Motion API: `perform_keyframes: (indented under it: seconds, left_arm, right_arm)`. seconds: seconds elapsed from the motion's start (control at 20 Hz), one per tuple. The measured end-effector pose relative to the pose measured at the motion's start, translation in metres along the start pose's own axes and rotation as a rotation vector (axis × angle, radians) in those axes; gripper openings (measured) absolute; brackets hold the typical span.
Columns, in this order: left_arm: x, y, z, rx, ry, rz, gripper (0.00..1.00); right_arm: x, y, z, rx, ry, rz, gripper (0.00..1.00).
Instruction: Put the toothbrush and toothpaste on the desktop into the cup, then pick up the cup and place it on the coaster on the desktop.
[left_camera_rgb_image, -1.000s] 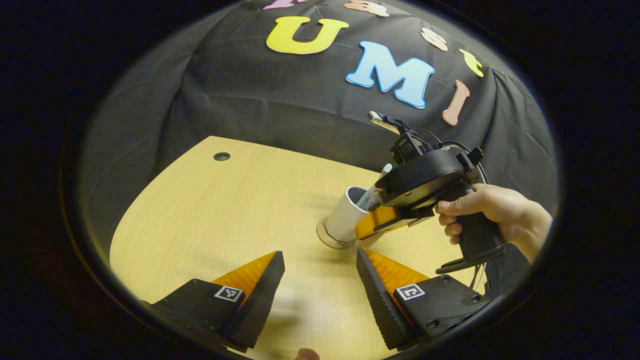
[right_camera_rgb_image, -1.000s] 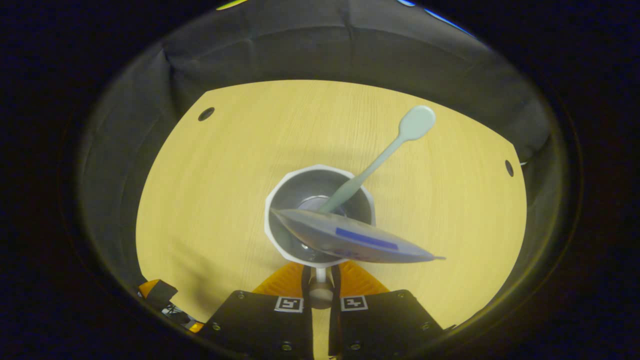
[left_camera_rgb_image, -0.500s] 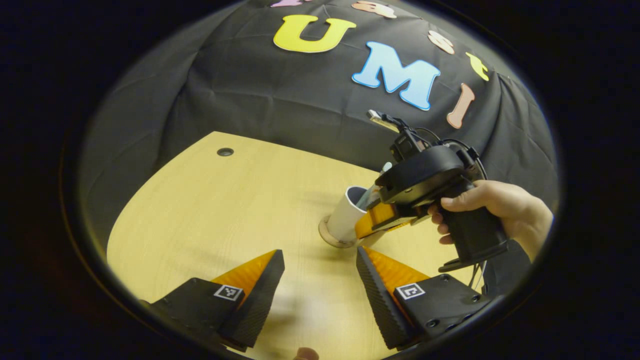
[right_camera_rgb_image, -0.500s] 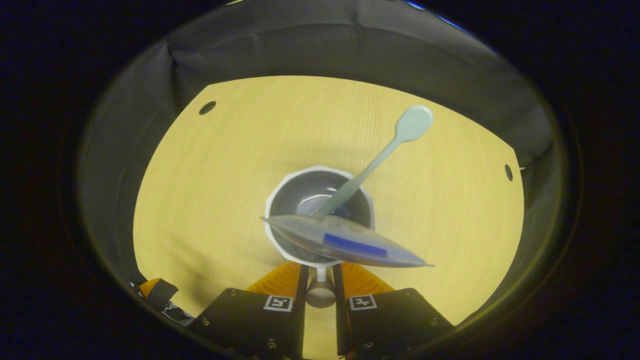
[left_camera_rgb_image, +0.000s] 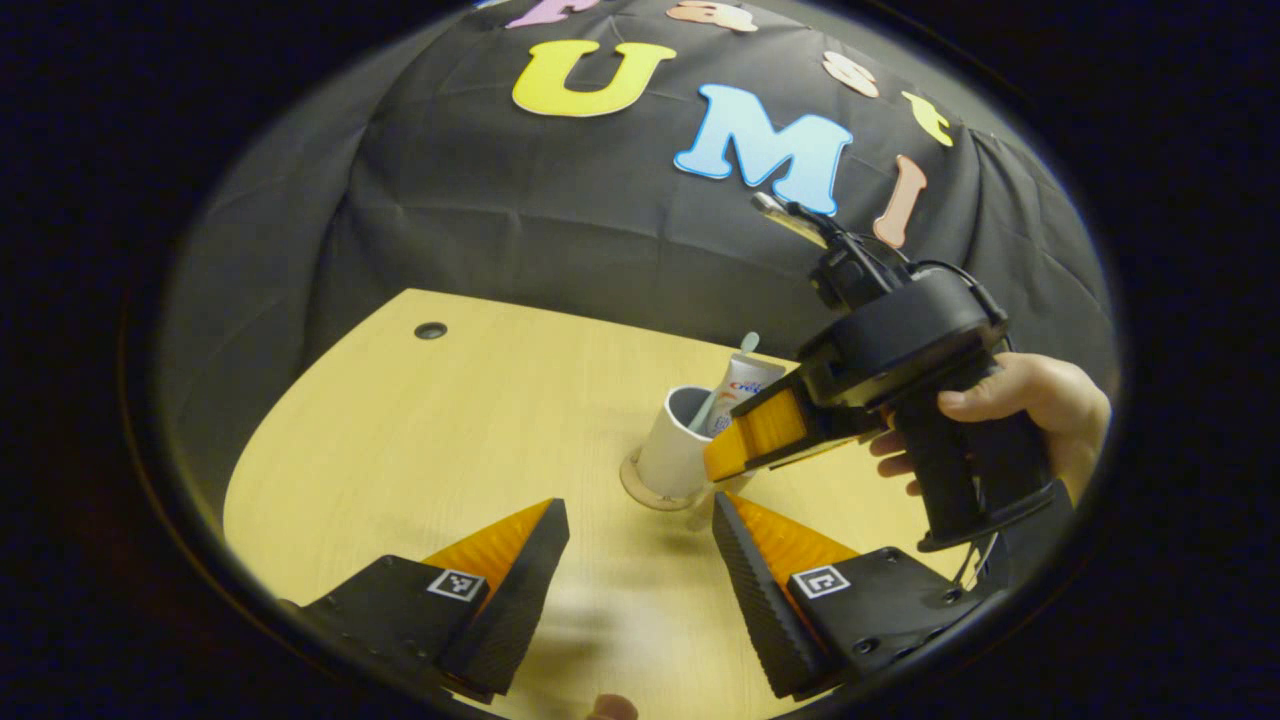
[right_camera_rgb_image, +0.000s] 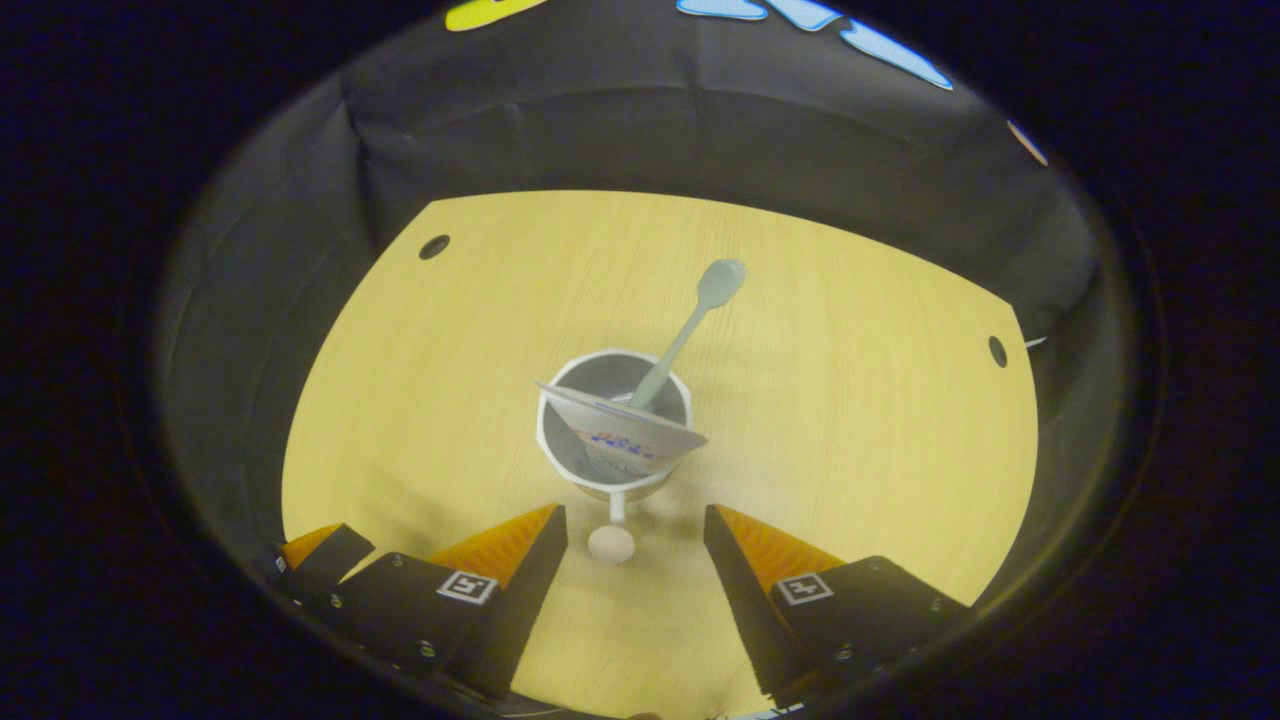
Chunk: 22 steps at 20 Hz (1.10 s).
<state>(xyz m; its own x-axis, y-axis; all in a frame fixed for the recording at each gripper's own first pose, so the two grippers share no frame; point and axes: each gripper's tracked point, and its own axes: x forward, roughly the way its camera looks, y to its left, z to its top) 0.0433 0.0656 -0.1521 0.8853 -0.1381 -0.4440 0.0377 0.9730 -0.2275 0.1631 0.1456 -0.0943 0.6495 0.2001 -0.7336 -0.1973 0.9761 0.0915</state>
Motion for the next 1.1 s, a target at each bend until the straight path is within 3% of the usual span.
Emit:
perform_keyframes:
  seconds: [0.05, 0.4, 0.7, 1.1]
  left_arm:
    - [0.001, -0.006, 0.003, 0.015, -0.010, -0.006, 0.95]
    - [0.003, -0.053, 0.026, 0.064, -0.089, -0.024, 0.95]
    - [-0.016, -0.104, 0.061, 0.082, -0.223, -0.049, 0.95]
    - [-0.067, -0.158, 0.094, 0.098, -0.441, -0.040, 0.94]
  right_arm:
    - [-0.007, -0.004, -0.001, 0.017, -0.024, 0.002, 0.89]
    - [-0.077, -0.052, -0.010, 0.099, -0.268, -0.017, 0.88]
    - [-0.141, -0.105, -0.027, 0.101, -0.540, -0.122, 0.89]
    - [-0.248, -0.155, -0.043, -0.028, -0.932, -0.277, 0.88]
